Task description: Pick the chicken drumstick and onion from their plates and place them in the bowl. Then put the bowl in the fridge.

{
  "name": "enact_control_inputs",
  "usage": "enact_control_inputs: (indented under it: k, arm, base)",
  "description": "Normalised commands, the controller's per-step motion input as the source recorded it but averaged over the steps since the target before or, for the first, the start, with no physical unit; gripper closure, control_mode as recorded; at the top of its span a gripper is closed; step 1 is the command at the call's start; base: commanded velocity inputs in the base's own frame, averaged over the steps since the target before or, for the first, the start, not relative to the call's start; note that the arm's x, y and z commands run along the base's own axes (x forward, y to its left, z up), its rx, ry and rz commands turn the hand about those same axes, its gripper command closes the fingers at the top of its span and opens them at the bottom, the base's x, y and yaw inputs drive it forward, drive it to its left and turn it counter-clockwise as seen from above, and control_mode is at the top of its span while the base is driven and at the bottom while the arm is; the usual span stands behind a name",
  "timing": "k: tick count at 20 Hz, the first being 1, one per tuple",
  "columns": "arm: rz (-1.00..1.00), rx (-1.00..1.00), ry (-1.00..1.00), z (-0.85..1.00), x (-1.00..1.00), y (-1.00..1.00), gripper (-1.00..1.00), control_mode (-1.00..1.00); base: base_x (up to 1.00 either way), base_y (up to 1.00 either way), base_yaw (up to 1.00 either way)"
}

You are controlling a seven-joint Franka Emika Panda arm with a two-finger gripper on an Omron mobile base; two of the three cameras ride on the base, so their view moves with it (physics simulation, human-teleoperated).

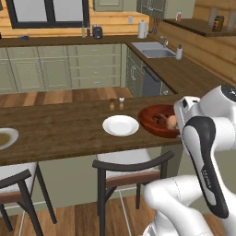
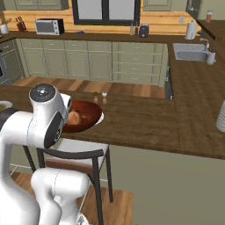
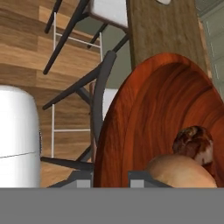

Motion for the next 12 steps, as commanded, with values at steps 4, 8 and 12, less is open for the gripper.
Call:
enact_control_inputs:
  k: [4, 8, 12]
  arm:
    - [0.0, 0.0, 0.0, 0.0, -0.08, -0.34, 1.0, -1.0]
    - [0.0, 0.0, 0.0, 0.0, -0.07, -0.01, 1.0, 1.0]
    - [0.0, 0.0, 0.0, 0.0, 0.0, 0.0, 1.0, 1.0]
  base:
    - [0.0, 0.0, 0.0]
    - [-0.08, 0.02, 0.0]
    - [-0.62, 0.79, 0.0]
